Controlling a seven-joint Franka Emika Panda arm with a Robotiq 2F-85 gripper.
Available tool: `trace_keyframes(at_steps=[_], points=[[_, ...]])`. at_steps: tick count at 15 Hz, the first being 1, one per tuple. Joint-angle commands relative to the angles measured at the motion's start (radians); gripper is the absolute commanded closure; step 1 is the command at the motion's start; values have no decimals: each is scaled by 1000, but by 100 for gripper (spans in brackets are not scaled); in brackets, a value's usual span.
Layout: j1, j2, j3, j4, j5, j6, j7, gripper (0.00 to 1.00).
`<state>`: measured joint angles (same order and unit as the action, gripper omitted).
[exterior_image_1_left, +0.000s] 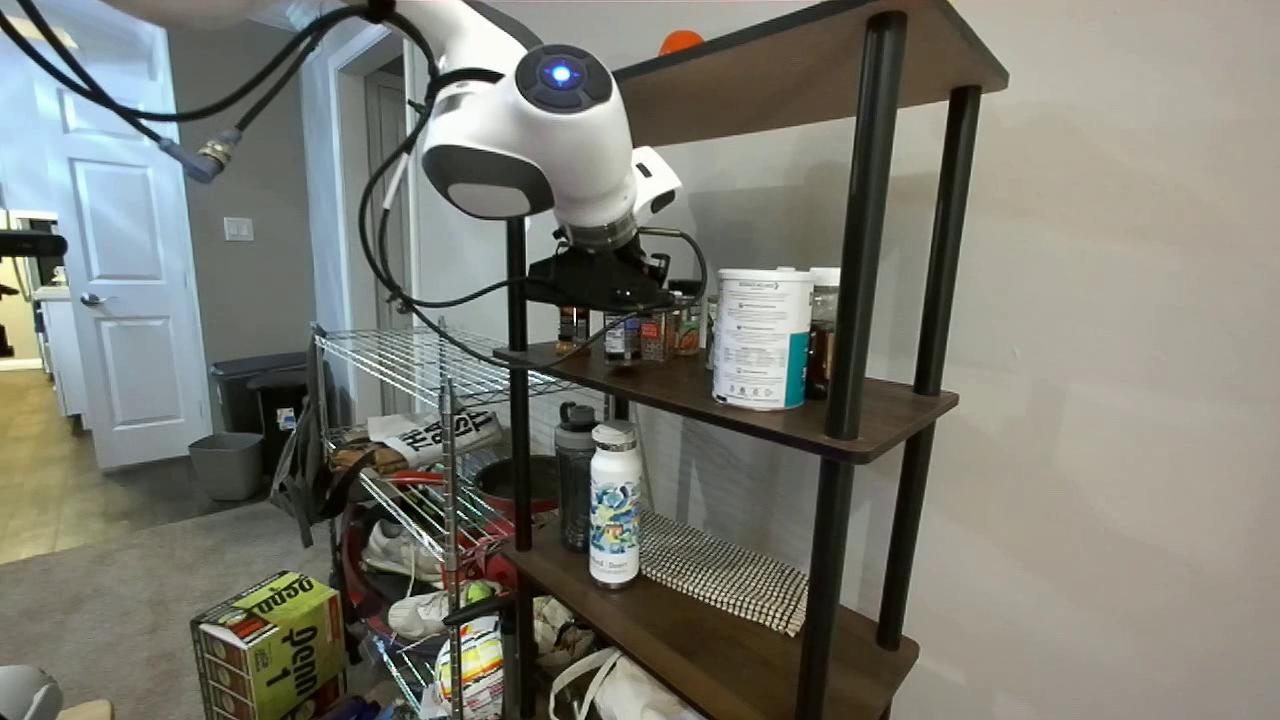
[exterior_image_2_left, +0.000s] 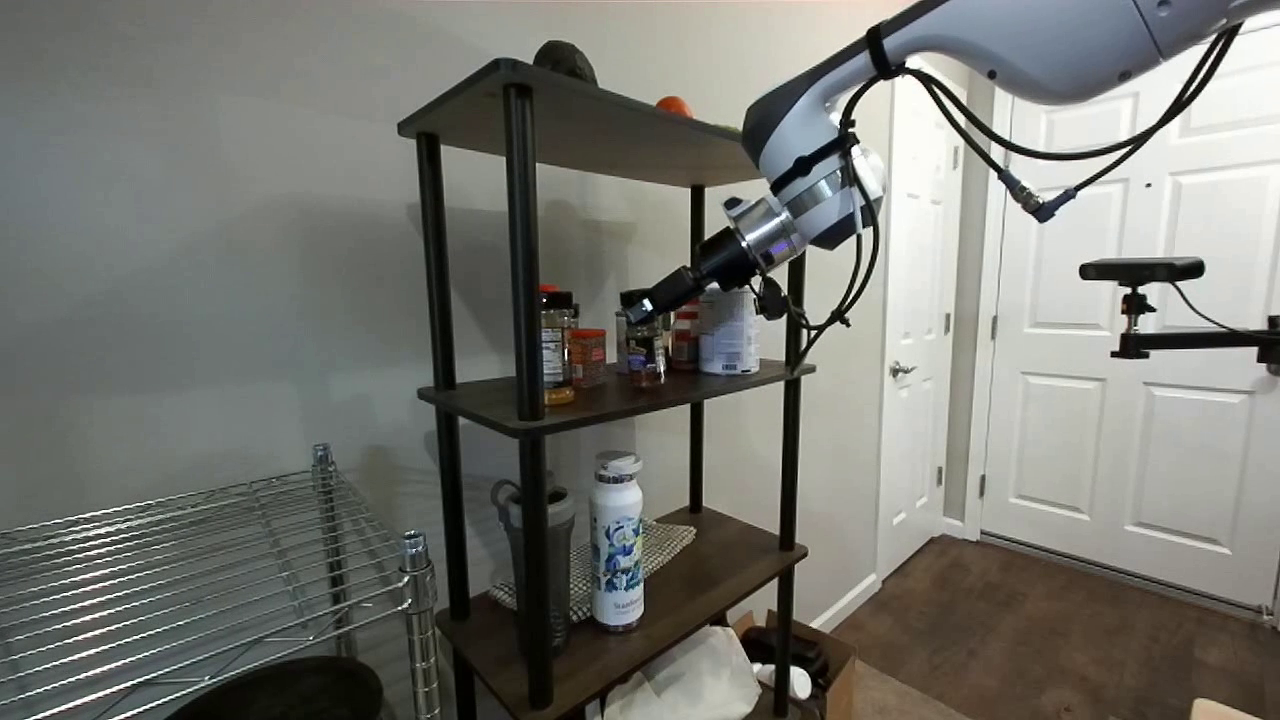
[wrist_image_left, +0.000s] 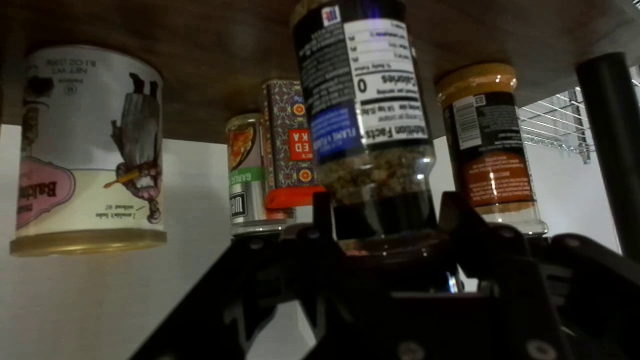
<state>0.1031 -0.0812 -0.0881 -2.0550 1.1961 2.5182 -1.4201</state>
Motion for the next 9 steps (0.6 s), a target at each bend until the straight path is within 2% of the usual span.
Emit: trace_keyframes(at_steps=[1,4,7,9], points=[[-35,2,31,12,19,-7,-24,18],[-41,-1,37,14,19,-7,-27,2],[-45,-5,46,14,7,7,-23,0],[-44,-17,60,-3,-55,71,8,0]])
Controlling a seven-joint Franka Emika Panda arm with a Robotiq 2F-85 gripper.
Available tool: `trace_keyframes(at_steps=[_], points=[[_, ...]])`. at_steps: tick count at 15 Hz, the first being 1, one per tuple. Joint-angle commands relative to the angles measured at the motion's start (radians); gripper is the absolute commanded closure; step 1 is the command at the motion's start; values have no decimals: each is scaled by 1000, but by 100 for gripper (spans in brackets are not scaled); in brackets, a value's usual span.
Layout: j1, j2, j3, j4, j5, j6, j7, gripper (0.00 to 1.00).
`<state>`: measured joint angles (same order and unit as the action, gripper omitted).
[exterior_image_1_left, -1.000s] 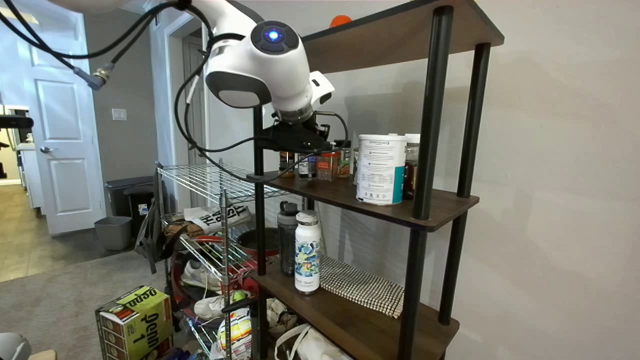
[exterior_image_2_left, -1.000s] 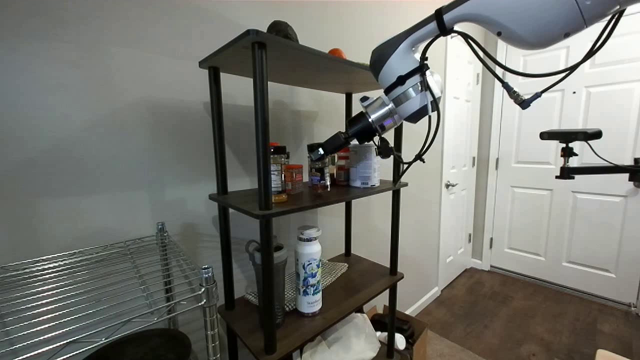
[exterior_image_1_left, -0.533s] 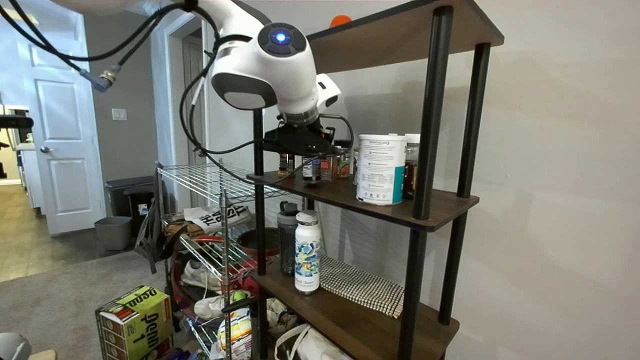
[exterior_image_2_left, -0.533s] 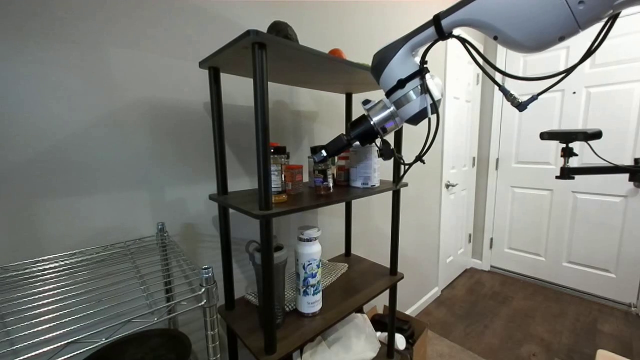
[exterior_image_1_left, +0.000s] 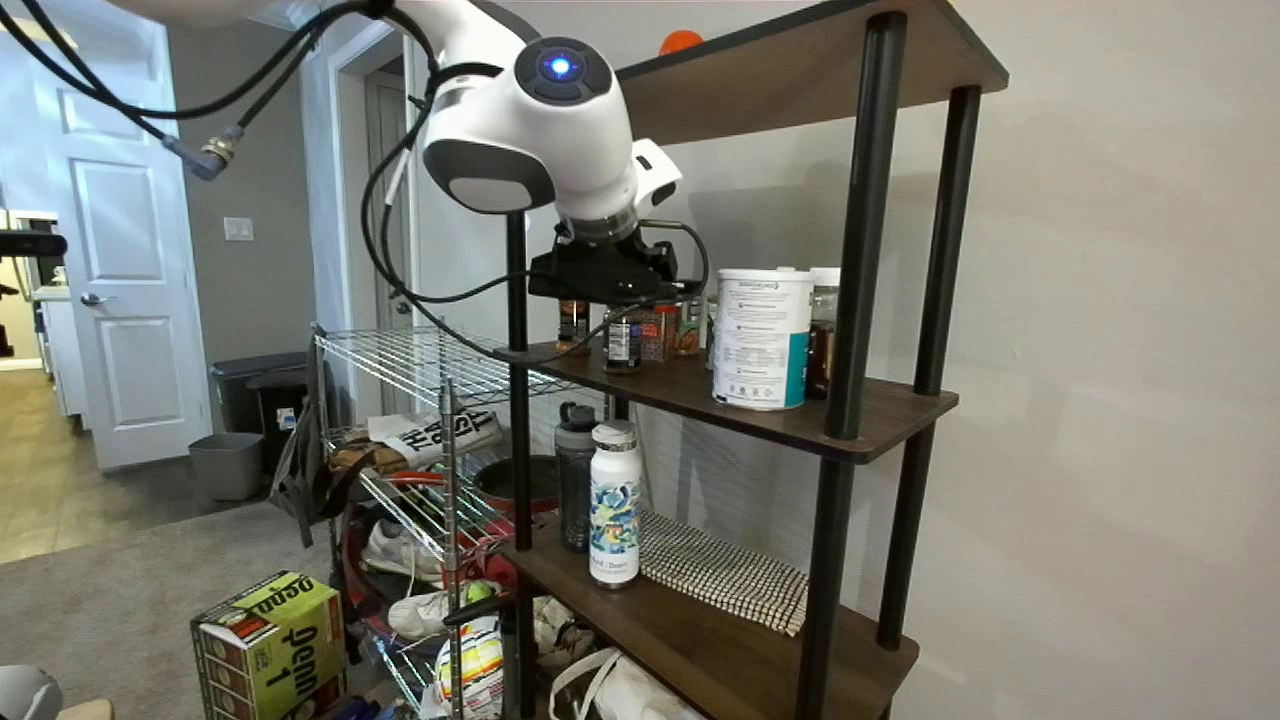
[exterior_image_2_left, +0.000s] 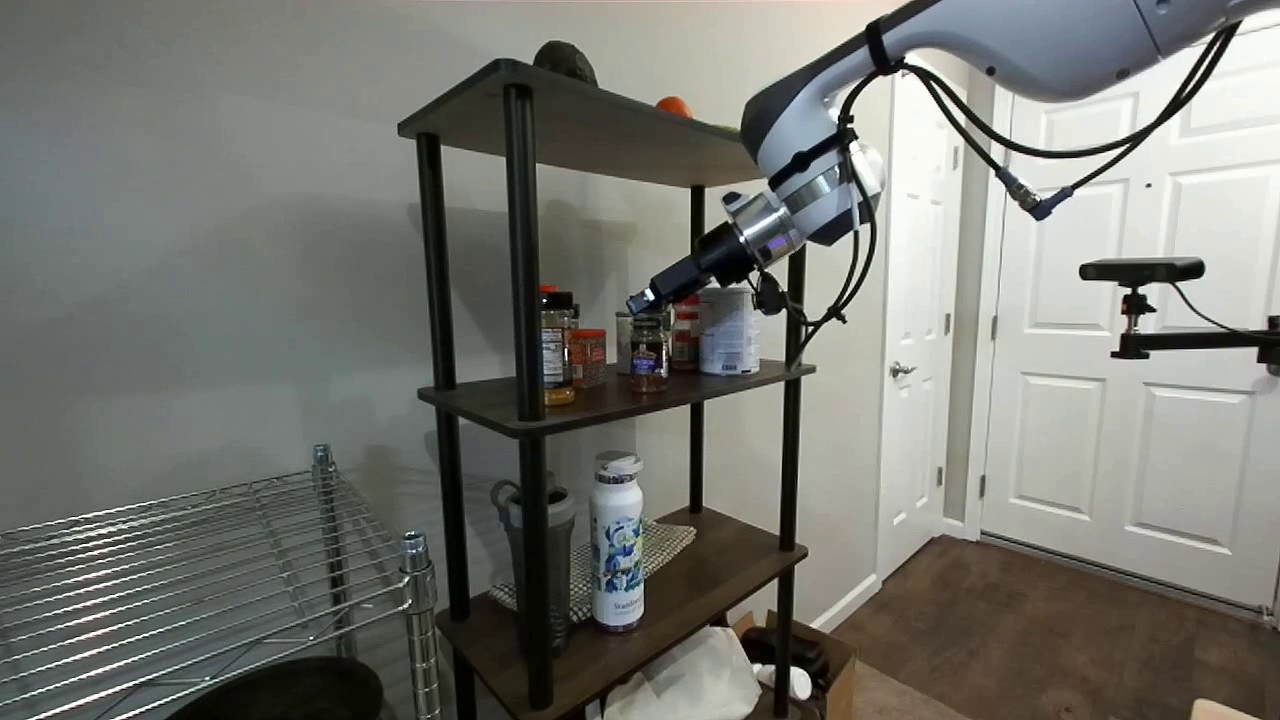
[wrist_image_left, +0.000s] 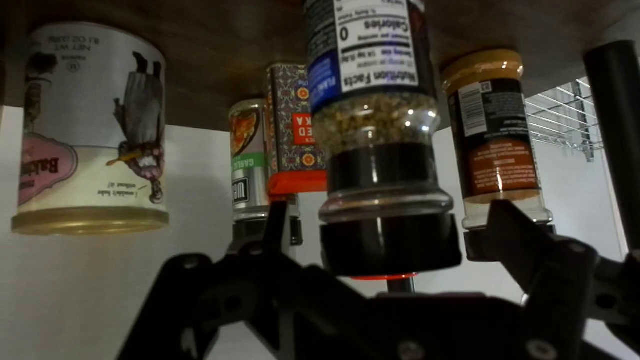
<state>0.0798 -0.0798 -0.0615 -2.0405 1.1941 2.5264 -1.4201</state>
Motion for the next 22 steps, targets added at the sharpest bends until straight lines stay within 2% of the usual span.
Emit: trace_keyframes(at_steps=[1,2,5,8,9,11,22], points=[[-18,-26,44,-29,-97,114,20,0],[7,-39,39,-49,-153,190,32,0],[2,-67,79,-113,-357,364,122,0],[-34,-79,105,-166,-618,368,247,0],[-3,-39,83,-103,-505,354,189,0],[-12,-47,88,-128,-581,354,226,0],[-15,-50,89,-133,-592,354,226,0]])
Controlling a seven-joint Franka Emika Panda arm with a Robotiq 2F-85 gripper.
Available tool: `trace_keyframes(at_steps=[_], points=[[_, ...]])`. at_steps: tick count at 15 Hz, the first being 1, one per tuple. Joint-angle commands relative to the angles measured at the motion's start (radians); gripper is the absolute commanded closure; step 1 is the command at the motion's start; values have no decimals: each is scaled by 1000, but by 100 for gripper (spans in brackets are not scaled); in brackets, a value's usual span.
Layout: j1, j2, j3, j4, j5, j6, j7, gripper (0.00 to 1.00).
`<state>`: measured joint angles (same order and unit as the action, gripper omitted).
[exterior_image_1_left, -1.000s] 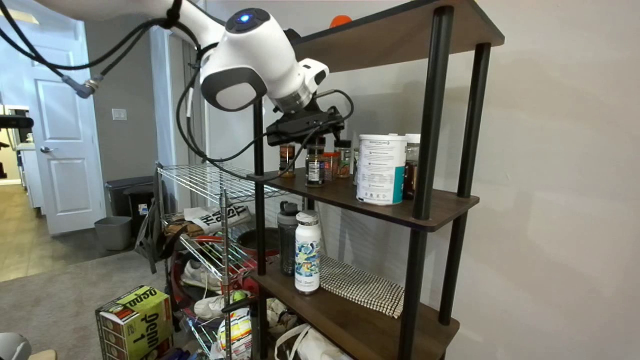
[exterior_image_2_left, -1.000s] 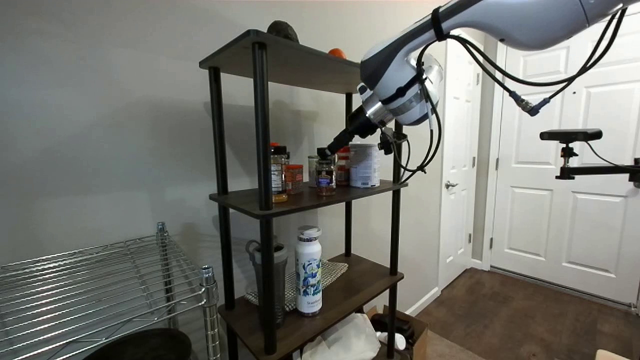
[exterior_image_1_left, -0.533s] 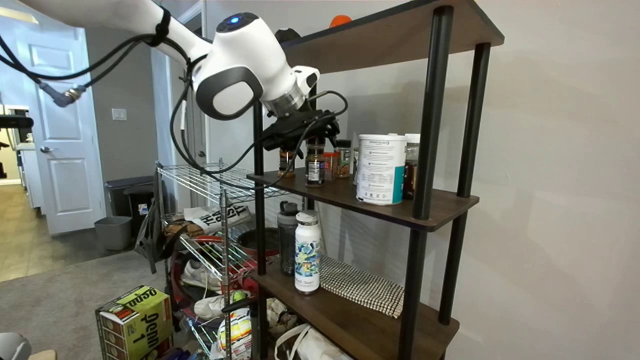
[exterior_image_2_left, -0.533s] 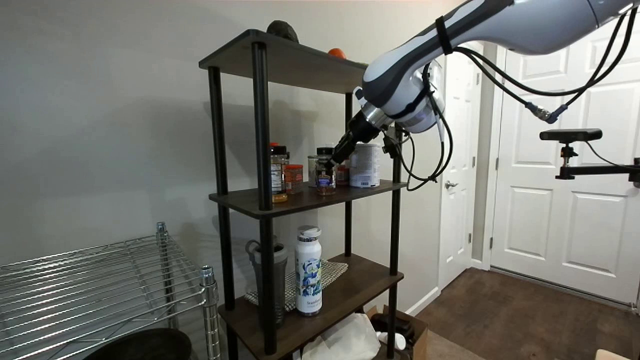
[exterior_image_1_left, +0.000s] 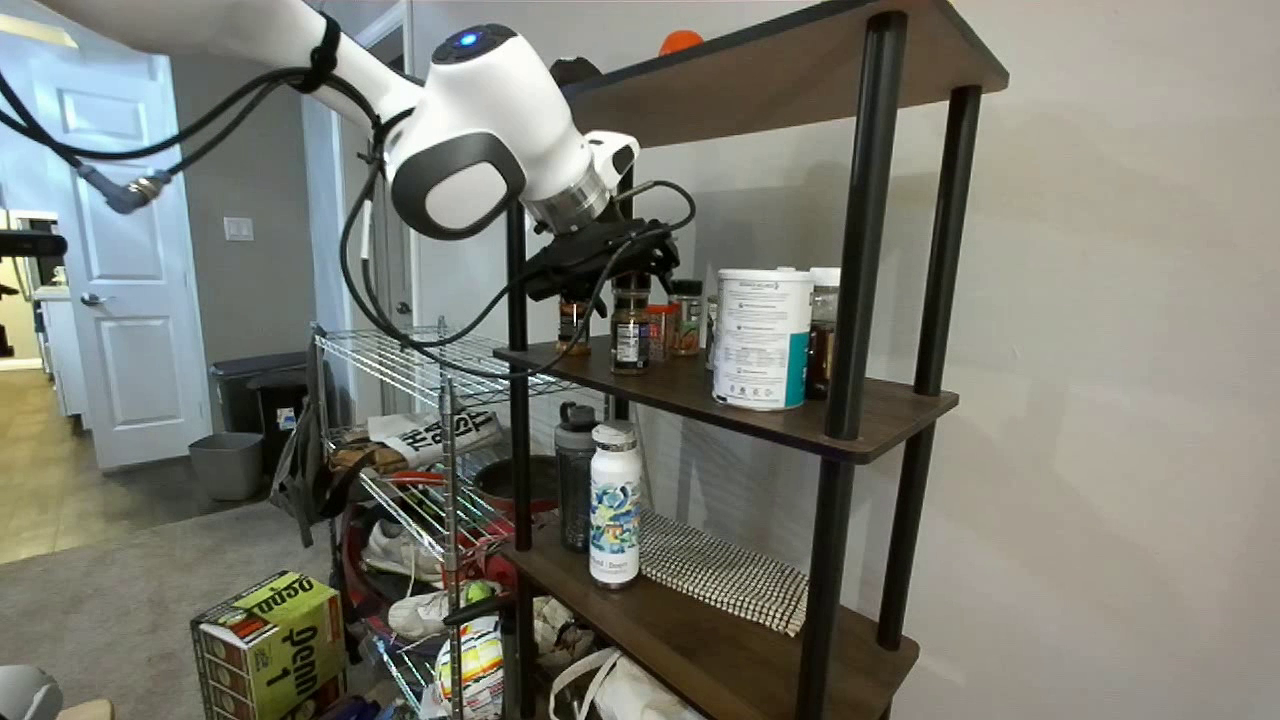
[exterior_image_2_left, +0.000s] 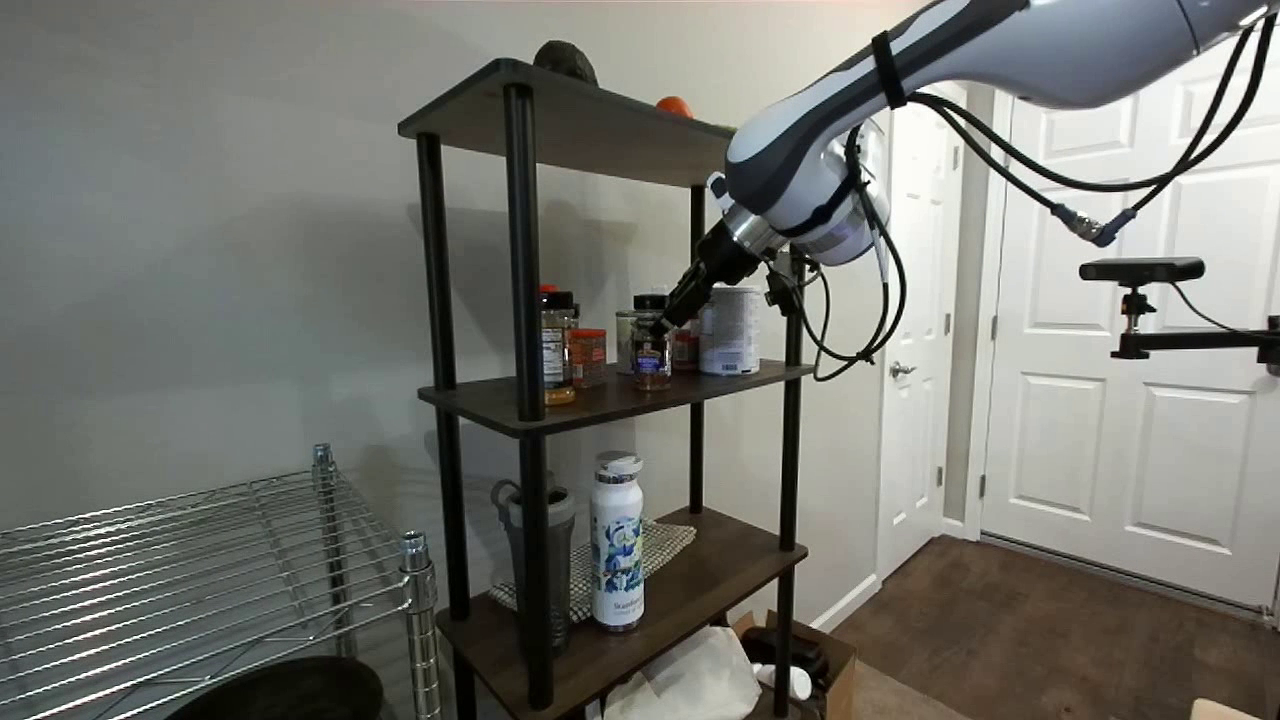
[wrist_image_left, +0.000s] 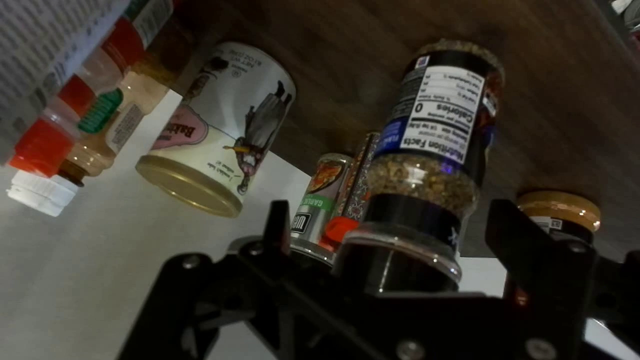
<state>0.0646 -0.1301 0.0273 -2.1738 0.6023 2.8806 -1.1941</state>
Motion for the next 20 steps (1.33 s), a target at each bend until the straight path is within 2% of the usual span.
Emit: trace_keyframes(at_steps=[1,8,13,20], points=[[0,0,0,0,0,0,0,0],[-12,-12,1,-24,-37,5,21,0],[-19,-91,-17,-85,-32,-29,-14,0],[-14,-254,-55,-184,-28,-186,-62,0]])
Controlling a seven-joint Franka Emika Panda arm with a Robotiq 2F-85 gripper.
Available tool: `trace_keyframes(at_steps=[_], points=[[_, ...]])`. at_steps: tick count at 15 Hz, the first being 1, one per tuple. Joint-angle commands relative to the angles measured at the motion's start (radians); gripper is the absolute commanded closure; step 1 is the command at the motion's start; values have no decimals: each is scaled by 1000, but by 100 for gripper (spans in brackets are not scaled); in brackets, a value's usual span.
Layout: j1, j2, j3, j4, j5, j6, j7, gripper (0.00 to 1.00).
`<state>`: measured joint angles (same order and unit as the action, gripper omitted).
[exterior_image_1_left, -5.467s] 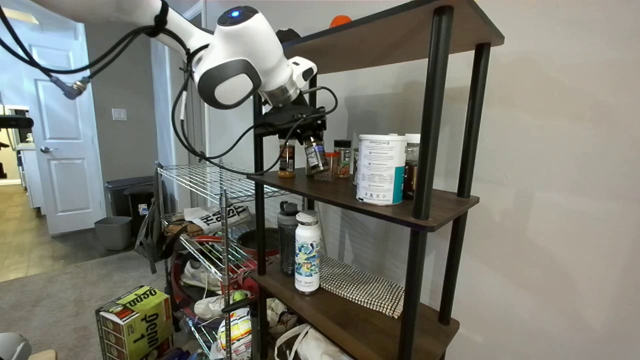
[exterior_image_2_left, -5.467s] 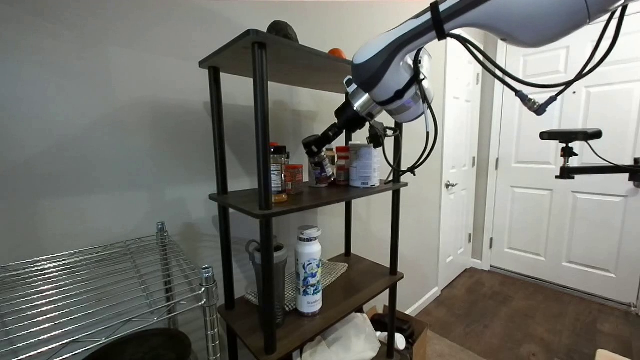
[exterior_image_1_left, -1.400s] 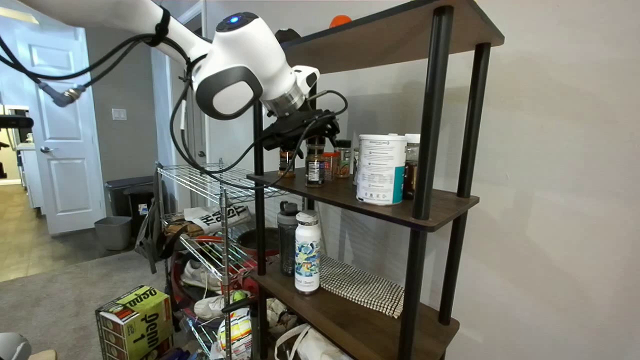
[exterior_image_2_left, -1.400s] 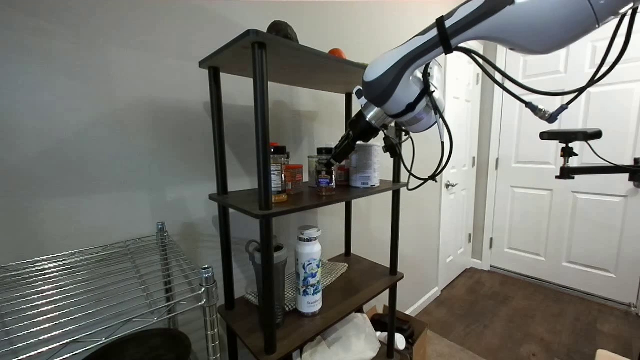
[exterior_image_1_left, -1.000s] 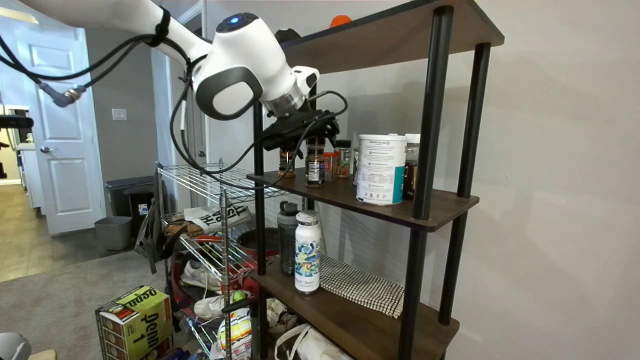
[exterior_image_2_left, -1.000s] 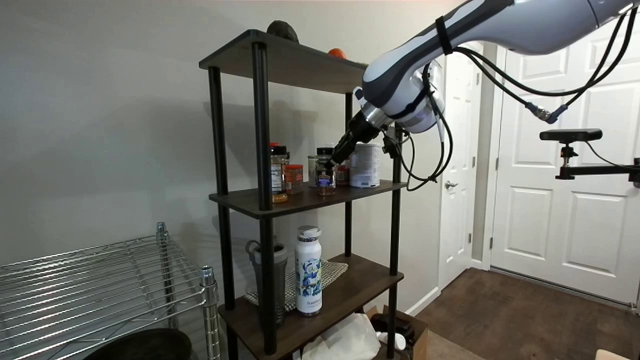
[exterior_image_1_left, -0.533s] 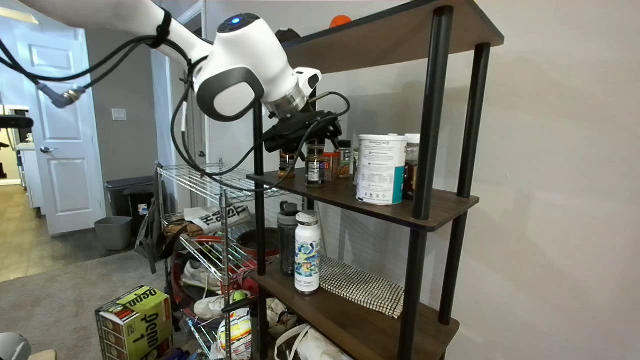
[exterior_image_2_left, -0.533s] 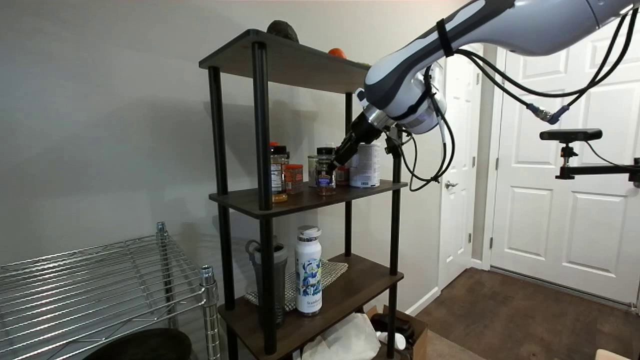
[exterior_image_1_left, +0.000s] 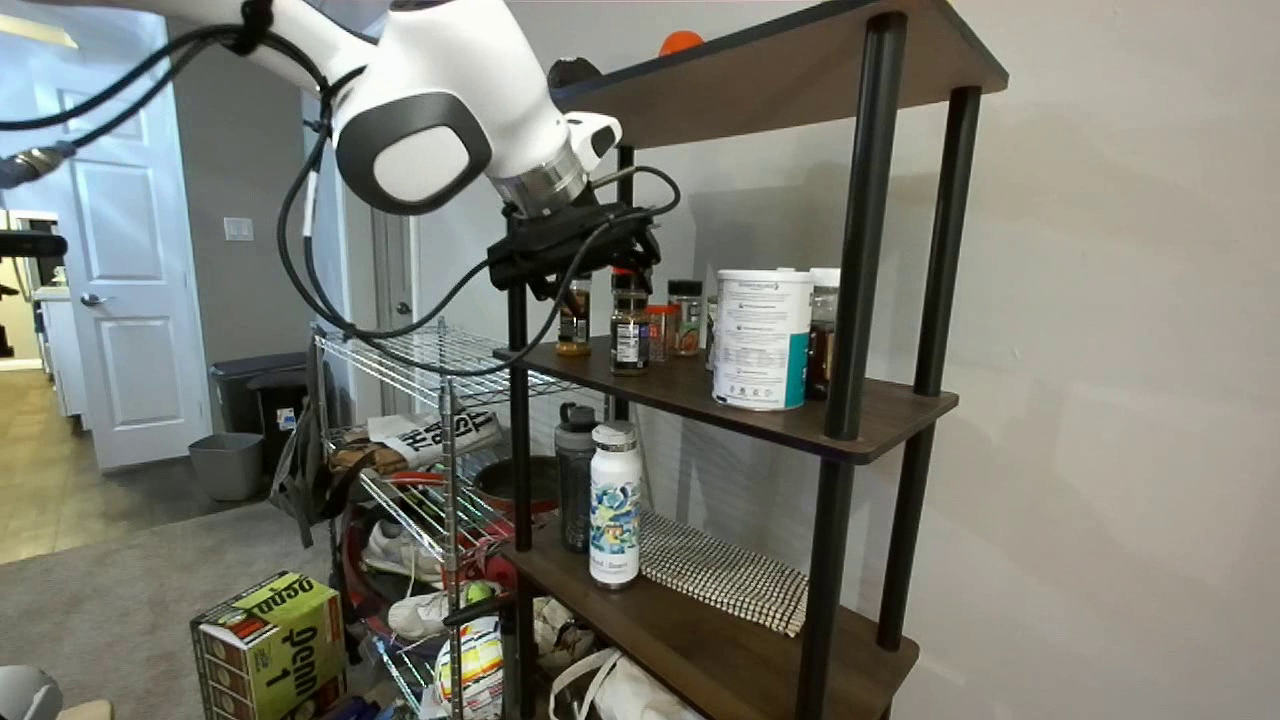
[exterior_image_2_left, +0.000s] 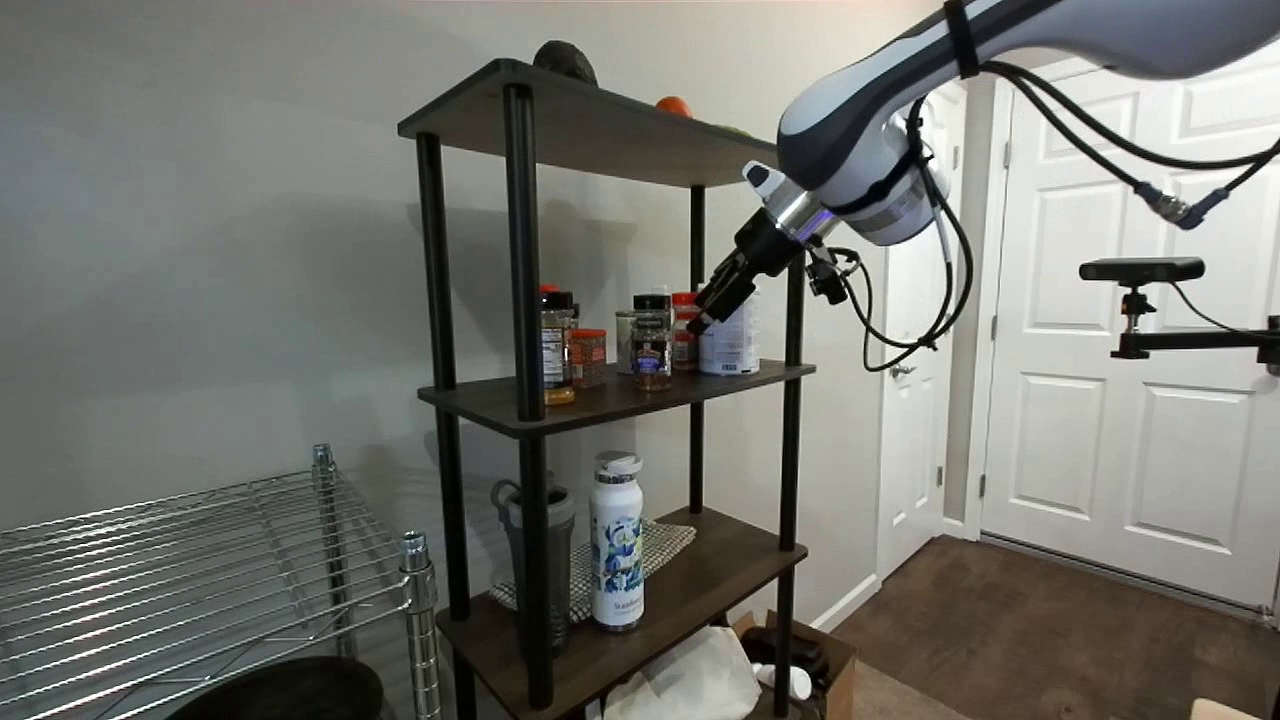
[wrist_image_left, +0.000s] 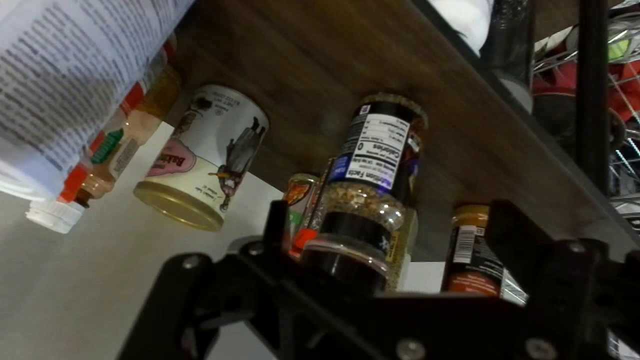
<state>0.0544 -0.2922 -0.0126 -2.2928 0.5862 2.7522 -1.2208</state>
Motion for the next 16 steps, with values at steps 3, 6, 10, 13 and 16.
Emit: trace_keyframes(at_steps=[3,6,10,13,16], points=[[41,-144,-75,-100,-69,-52,2,0],[48,-188,-115,-128,-136,-42,23,0],[78,-176,-160,-109,-174,-45,27,0],[94,-173,-172,-108,-172,-47,24,0],[99,-172,-173,-108,-172,-47,24,0]])
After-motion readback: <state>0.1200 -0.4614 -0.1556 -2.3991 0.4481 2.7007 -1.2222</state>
